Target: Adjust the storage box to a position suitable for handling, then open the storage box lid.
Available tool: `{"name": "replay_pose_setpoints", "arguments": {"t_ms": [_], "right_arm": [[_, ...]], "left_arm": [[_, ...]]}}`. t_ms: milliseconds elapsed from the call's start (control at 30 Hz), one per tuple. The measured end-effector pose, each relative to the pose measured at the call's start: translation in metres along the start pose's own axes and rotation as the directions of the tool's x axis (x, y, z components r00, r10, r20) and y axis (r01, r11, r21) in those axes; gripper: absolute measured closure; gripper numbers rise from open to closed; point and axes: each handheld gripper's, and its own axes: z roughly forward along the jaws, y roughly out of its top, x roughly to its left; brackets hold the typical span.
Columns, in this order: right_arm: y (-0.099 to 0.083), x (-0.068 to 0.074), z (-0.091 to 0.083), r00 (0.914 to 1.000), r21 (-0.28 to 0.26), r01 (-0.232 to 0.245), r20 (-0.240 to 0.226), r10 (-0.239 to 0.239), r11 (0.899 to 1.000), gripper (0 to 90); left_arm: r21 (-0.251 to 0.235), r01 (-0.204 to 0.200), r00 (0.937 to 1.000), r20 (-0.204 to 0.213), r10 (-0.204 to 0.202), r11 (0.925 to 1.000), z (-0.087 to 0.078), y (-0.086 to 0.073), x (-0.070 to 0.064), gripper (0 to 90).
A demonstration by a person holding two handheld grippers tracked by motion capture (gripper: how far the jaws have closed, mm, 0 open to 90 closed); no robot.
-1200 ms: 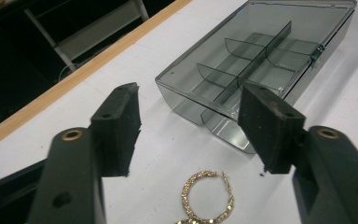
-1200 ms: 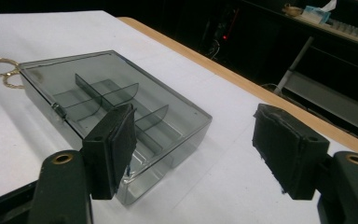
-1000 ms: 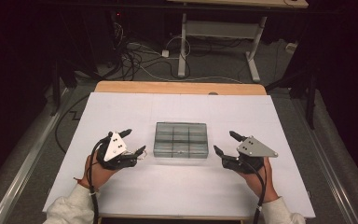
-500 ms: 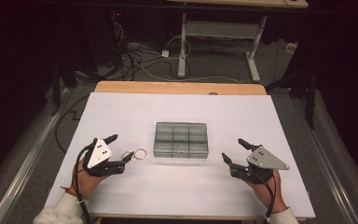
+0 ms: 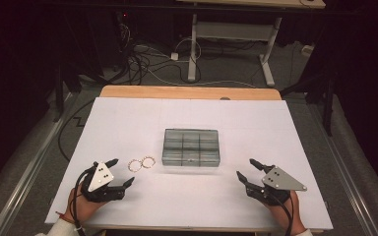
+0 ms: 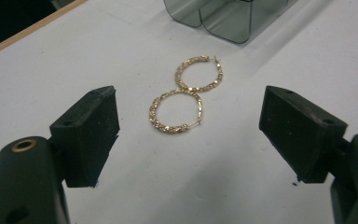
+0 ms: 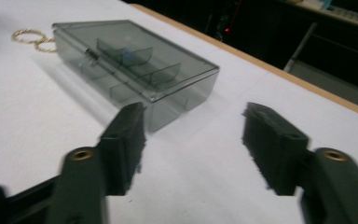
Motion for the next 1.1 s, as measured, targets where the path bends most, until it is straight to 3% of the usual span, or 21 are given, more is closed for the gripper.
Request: {"name": "replay_pose_setpoints", "arguments": {"t_ms": [33, 167, 233, 333, 500, 667, 767, 833, 933, 1100], "right_arm": [[-0.001, 0.002, 0.002, 1.0, 0.002, 0.001, -0.009, -0.001, 1.0, 53.6], [-0.002, 0.011, 0.01, 0.9968, 0.04, 0.023, -0.078, -0.02, 0.999, 64.0], [-0.002, 0.015, 0.014, 0.9949, 0.058, 0.031, -0.098, -0.026, 0.998, 70.4], [0.0, 0.022, 0.021, 0.9899, 0.087, 0.044, -0.138, -0.031, 0.995, 78.2], [0.008, 0.032, 0.036, 0.9791, 0.107, 0.072, -0.197, -0.05, 0.992, 87.9], [0.014, 0.045, 0.058, 0.9699, 0.148, 0.113, -0.231, -0.077, 0.982, 90.0], [0.021, 0.05, 0.073, 0.9702, 0.176, 0.092, -0.237, -0.048, 0.98, 90.0], [0.027, 0.054, 0.081, 0.9691, 0.18, 0.105, -0.239, -0.06, 0.978, 90.0], [0.032, 0.06, 0.095, 0.9678, 0.191, 0.127, -0.239, -0.079, 0.973, 90.0], [0.035, 0.063, 0.111, 0.966, 0.196, 0.118, -0.25, -0.066, 0.974, 90.0]], "left_arm": [[-0.002, 0.006, 1.0, 0.001, -0.006, 1.0, -0.001, 0.0, -0.001, 19.4], [0.011, 0.028, 0.9996, 0.009, -0.028, 0.9995, 0.0, 0.001, -0.004, 19.4], [0.035, 0.024, 0.9997, 0.01, -0.024, 0.9991, 0.004, 0.0, -0.007, 19.5], [0.095, 0.018, 0.9996, -0.021, -0.016, 0.9953, 0.012, -0.003, -0.011, 19.6], [0.124, 0.06, 0.9979, 0.017, -0.062, 0.9904, 0.02, 0.003, -0.019, 24.1], [0.164, 0.093, 0.9938, 0.045, -0.102, 0.9821, 0.043, 0.011, -0.025, 31.9], [0.176, 0.139, 0.9873, 0.051, -0.15, 0.9745, 0.056, 0.016, -0.025, 38.2], [0.183, 0.16, 0.9824, 0.066, -0.175, 0.97, 0.064, 0.018, -0.028, 41.2], [0.19, 0.175, 0.977, 0.089, -0.194, 0.9662, 0.076, 0.022, -0.032, 45.7], [0.212, 0.196, 0.9687, 0.11, -0.222, 0.9576, 0.092, 0.024, -0.035, 55.7]]}}
